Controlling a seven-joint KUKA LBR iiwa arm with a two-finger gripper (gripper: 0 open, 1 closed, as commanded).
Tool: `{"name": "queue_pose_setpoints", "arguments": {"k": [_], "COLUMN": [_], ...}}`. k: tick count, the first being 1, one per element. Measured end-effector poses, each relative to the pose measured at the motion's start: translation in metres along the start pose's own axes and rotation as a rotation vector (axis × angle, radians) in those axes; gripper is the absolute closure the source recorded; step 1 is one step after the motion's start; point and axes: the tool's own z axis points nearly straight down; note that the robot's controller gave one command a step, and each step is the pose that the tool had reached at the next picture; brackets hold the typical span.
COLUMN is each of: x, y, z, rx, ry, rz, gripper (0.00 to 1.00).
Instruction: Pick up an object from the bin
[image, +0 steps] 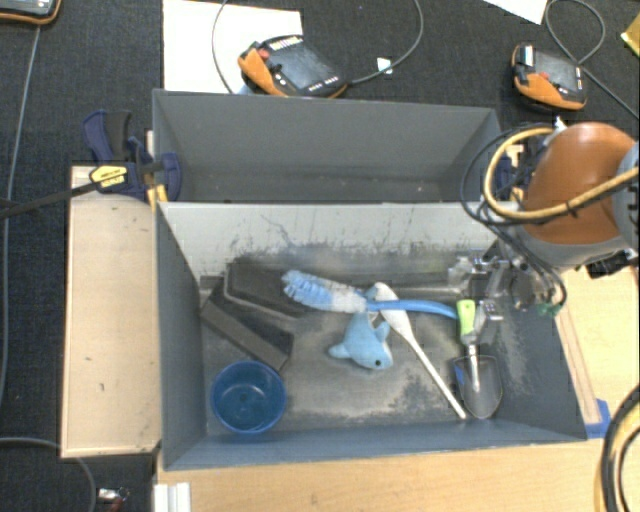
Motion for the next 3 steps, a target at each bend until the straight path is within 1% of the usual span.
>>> {"name": "queue_pose_setpoints", "arguments": {"k": [1,2,3], "x": [-0.002,0.039,0.015], "y": [0.001,0.055,-0.013], "z": [-0.005,0.086,0.086], "rx": [0.001,-0.001,-0.001], "ry": [-0.008,-0.008,-0.024], "rz": [-0.005,0.089,0.461], "gripper": [0.00,0.00,0.00]}}
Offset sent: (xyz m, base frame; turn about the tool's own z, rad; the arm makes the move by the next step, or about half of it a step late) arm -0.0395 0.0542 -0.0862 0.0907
